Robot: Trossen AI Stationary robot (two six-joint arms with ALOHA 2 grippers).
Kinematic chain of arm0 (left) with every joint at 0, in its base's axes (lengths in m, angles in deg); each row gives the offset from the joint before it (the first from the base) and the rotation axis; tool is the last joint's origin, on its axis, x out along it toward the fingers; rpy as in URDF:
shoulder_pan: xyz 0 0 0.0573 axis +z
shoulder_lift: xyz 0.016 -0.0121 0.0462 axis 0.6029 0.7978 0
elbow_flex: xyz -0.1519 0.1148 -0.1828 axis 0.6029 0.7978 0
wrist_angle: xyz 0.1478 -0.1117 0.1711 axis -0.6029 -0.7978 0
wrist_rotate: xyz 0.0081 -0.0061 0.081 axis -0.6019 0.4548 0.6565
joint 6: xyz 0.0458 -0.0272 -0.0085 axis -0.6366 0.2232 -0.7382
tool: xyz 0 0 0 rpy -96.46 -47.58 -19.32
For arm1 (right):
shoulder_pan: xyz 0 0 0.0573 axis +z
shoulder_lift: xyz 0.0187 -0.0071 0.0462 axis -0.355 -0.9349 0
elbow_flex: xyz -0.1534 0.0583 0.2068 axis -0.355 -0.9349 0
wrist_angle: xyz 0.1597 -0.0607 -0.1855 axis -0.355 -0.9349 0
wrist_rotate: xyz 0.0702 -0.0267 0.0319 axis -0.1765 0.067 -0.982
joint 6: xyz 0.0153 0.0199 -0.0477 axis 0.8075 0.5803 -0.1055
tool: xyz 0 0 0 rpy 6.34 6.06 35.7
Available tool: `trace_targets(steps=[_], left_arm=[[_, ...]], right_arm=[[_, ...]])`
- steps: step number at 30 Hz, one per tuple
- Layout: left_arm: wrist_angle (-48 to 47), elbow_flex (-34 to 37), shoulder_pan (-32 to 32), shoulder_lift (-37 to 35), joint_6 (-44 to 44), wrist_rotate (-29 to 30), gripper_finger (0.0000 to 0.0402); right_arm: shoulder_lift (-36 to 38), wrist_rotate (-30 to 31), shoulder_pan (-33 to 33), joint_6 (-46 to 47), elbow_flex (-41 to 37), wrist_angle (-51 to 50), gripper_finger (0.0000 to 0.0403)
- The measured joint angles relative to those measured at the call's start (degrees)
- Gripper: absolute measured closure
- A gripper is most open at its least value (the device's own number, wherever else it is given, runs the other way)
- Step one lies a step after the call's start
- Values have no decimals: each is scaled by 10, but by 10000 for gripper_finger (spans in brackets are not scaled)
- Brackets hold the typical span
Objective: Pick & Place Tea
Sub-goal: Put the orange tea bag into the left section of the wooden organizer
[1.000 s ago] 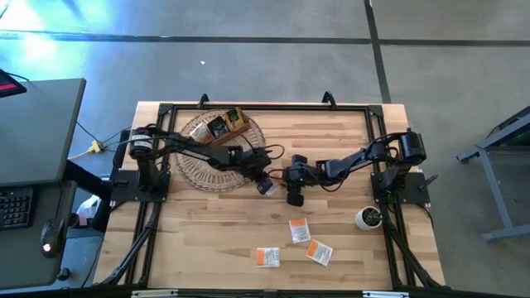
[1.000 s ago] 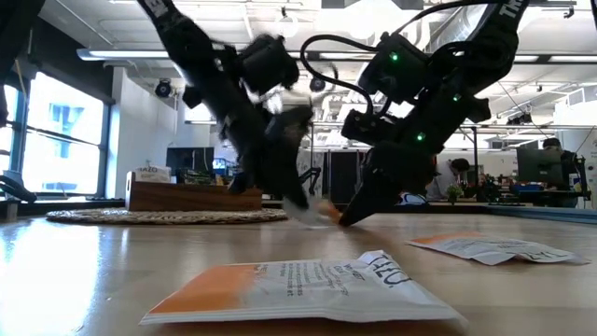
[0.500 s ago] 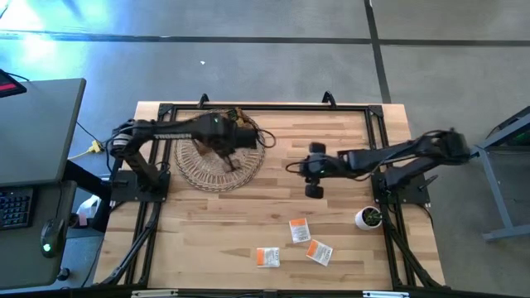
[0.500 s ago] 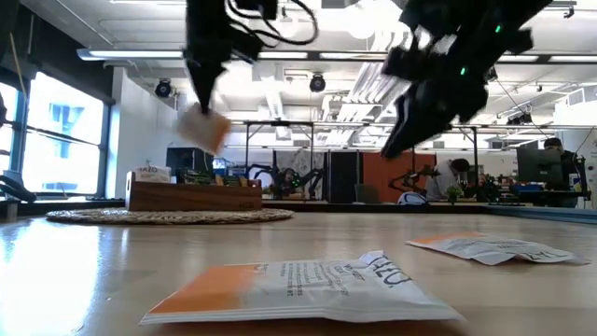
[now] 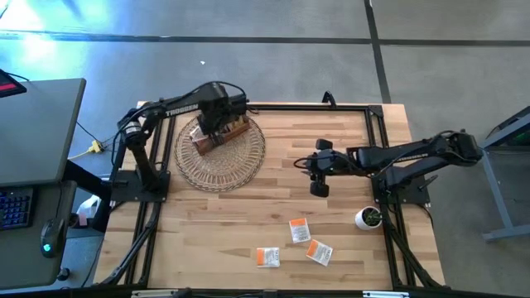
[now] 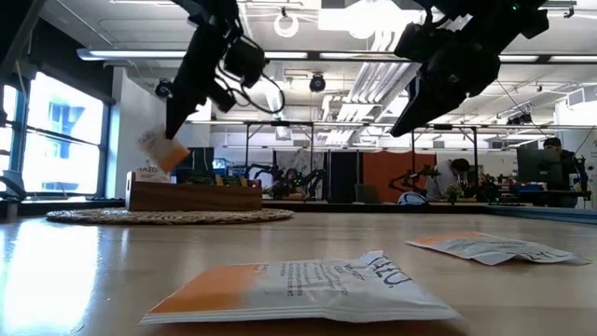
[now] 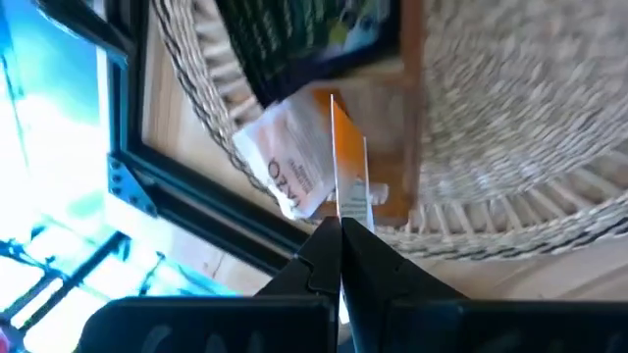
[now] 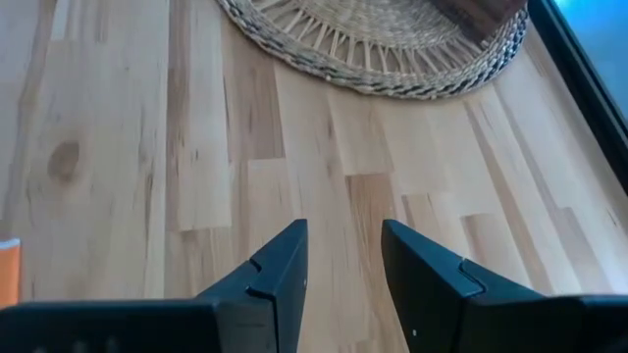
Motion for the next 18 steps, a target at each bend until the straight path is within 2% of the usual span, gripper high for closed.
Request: trace_targets(steps=[5,10,15,18], left_arm=[[-2,27,31,28,-2,2,401],[-2,51,29,61,0,0,401],[-1,54,21,82,-1,71,393],[4,54,15,81,-16,79,373]], right_arm=[[0,0,0,0,0,-4,274],[0,0,0,0,1,-4,274],[0,0,0,0,1,-3,274],[0,0,0,0,1,-3,274]])
